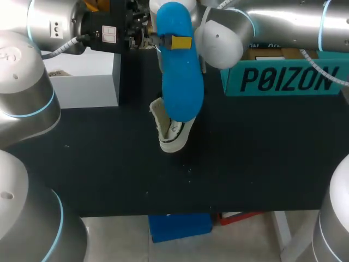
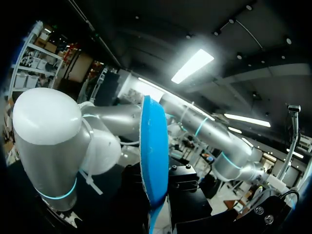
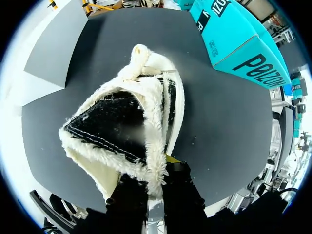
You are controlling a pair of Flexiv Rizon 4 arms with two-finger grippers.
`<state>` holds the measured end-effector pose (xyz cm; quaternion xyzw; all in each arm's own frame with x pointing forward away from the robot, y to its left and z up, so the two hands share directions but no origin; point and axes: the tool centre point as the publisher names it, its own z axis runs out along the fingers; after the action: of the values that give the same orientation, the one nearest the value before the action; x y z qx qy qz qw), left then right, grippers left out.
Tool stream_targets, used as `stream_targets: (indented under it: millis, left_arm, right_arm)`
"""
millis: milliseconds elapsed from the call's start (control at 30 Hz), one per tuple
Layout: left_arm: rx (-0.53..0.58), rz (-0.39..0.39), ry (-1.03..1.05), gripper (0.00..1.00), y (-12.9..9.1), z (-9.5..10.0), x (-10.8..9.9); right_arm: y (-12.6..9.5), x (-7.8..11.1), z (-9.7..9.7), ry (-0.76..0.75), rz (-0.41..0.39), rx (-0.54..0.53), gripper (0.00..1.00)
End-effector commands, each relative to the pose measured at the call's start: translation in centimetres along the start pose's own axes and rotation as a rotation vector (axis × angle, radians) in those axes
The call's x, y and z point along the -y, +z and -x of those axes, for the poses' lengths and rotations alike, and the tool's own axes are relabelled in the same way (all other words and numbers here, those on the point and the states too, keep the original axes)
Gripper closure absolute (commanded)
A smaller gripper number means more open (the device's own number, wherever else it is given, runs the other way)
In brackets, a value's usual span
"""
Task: Take the shoe out of the shoebox, open the shoe tongue, remove and reinsert the insole, then place the shoe into the shoebox
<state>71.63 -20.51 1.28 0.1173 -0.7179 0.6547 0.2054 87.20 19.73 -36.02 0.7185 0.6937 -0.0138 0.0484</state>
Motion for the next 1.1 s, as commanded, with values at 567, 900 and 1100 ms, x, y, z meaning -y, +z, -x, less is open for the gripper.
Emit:
stream_targets:
  millis: [567, 900, 1100]
  left_arm:
    - [0.002, 0.000, 0.000, 1.00, 0.1, 0.0, -0.1]
    - [0.002, 0.000, 0.000, 1.00, 0.1, 0.0, -0.1]
    - [0.002, 0.000, 0.000, 1.00, 0.1, 0.0, -0.1]
  right_arm:
    - [3.4, 1.7, 0.5, 0.075, 0.068, -0.014, 1.00]
    - [2.5, 2.4, 2.1, 0.177, 0.115, -0.349, 0.00]
    - [0.4, 1.9, 2.6, 0.132, 0.236, -0.549, 0.00]
